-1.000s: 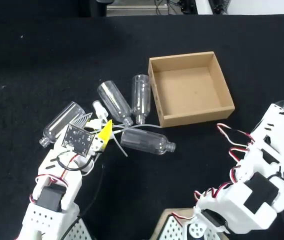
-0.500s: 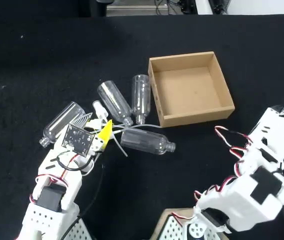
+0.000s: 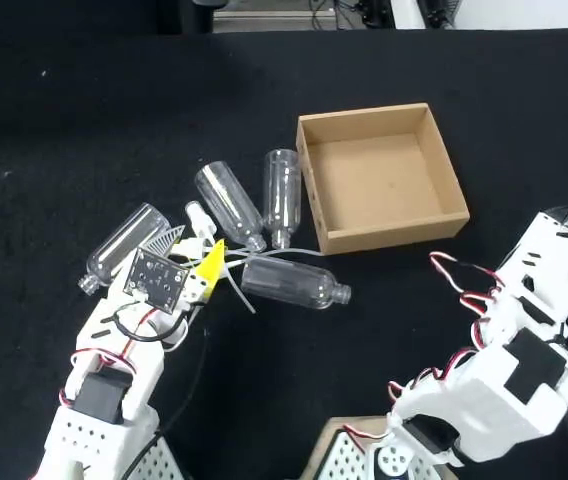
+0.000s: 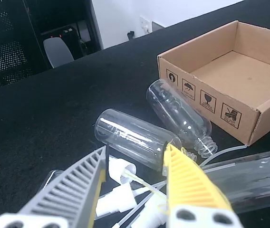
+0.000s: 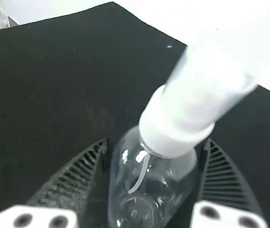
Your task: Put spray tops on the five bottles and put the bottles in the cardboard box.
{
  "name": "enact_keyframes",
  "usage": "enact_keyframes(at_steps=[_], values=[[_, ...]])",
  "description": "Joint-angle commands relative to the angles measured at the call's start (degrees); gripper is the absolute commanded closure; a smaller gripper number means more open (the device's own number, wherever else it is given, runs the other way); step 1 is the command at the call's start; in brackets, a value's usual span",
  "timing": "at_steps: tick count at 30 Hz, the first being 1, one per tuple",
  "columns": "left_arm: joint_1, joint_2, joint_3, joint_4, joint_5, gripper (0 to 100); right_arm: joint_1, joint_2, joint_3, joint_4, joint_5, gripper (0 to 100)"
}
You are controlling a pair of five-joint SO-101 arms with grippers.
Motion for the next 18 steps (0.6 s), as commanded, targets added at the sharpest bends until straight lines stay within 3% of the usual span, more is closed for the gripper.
enact_keyframes(at_steps=[1,18], values=[[0.84,-0.35,1.36,0.18,0.35,81,0.26,-4.97,-0.48,-1.23,-0.18,73.0],[0.84,-0.35,1.36,0.44,0.35,81,0.18,-5.41,-0.22,-1.23,-0.44,73.2]])
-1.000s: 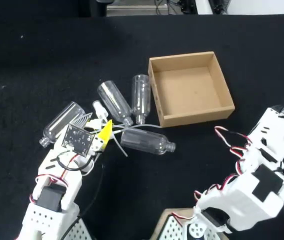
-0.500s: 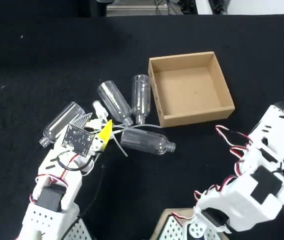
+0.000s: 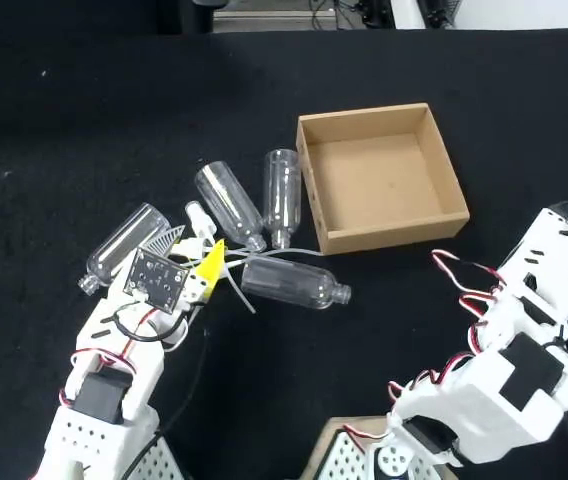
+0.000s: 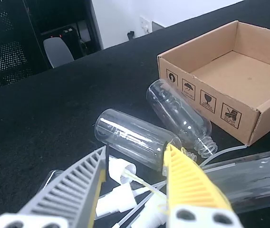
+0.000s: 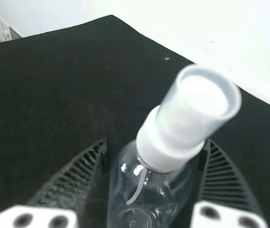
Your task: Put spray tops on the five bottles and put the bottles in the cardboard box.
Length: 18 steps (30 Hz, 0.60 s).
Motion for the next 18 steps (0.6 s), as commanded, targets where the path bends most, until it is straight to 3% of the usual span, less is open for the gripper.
enact_keyframes(at_steps=[1,9,18], values=[[0.84,-0.35,1.36,0.44,0.35,81,0.18,-3.47,-0.13,-1.23,-0.44,74.3],[0.84,-0.35,1.36,0.44,0.35,81,0.62,-3.47,-0.13,-1.23,-0.53,99.1],[0.84,-0.35,1.36,0.35,0.35,81,0.62,-6.11,3.03,-1.23,-0.53,98.8]])
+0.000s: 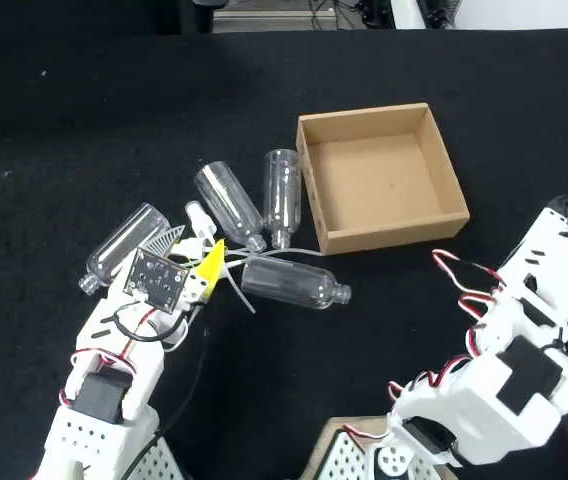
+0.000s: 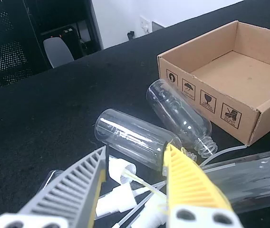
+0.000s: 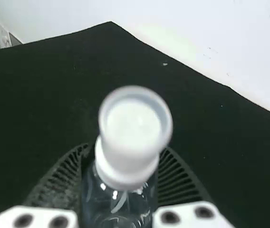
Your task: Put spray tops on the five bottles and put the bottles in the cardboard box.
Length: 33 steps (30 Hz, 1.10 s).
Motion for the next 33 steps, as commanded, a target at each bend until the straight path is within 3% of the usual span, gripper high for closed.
enact_keyframes(at_steps=[1,10,22,29,33], values=[[0.84,-0.35,1.36,0.35,0.35,81,0.53,-5.76,2.68,-0.79,-0.62,98.8],[0.84,-0.35,1.36,0.35,0.35,81,-1.67,-15.34,7.16,1.41,-0.18,98.8],[0.84,-0.35,1.36,0.44,0.35,81,-1.23,-2.33,-2.15,4.84,-0.09,98.3],[0.84,-0.35,1.36,0.26,0.35,81,-1.32,0.92,-2.77,4.84,-0.09,78.8],[0.84,-0.35,1.36,0.26,0.35,81,-1.23,0.92,-2.59,4.84,-0.09,77.3]])
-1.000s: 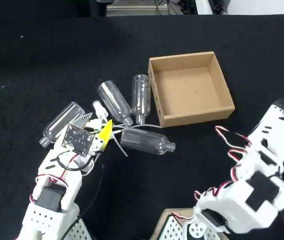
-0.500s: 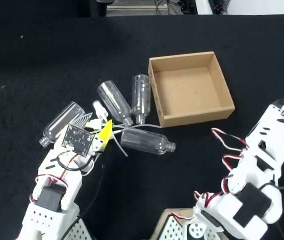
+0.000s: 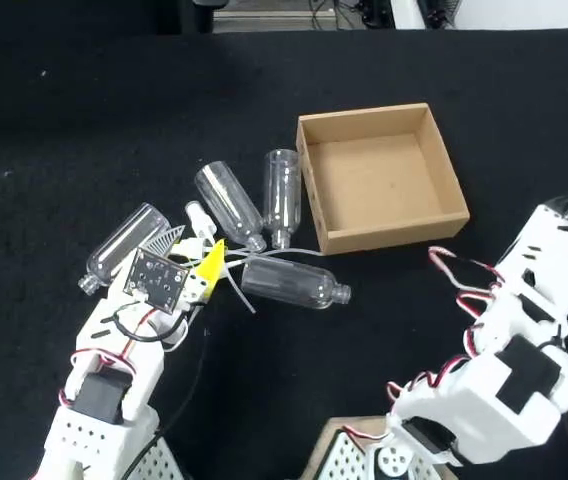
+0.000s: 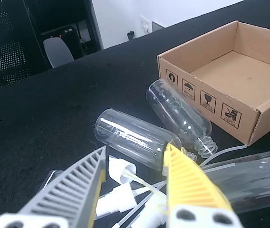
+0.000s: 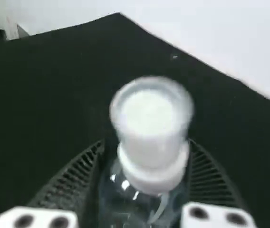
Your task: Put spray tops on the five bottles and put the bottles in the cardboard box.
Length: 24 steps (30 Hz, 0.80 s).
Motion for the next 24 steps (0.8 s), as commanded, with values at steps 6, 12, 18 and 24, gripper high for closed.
enact_keyframes(at_steps=[6,12,18,24], values=[[0.84,-0.35,1.36,0.44,0.35,81,-0.26,0.48,-0.75,0.62,0.18,77.3],[0.84,-0.35,1.36,0.44,0.35,81,-0.26,0.57,-0.66,0.62,0.18,77.3],[0.84,-0.35,1.36,0.44,0.35,81,0.18,0.57,0.22,0.35,0.18,90.8],[0.84,-0.35,1.36,0.44,0.35,81,0.97,0.57,0.31,0.62,-0.18,97.8]])
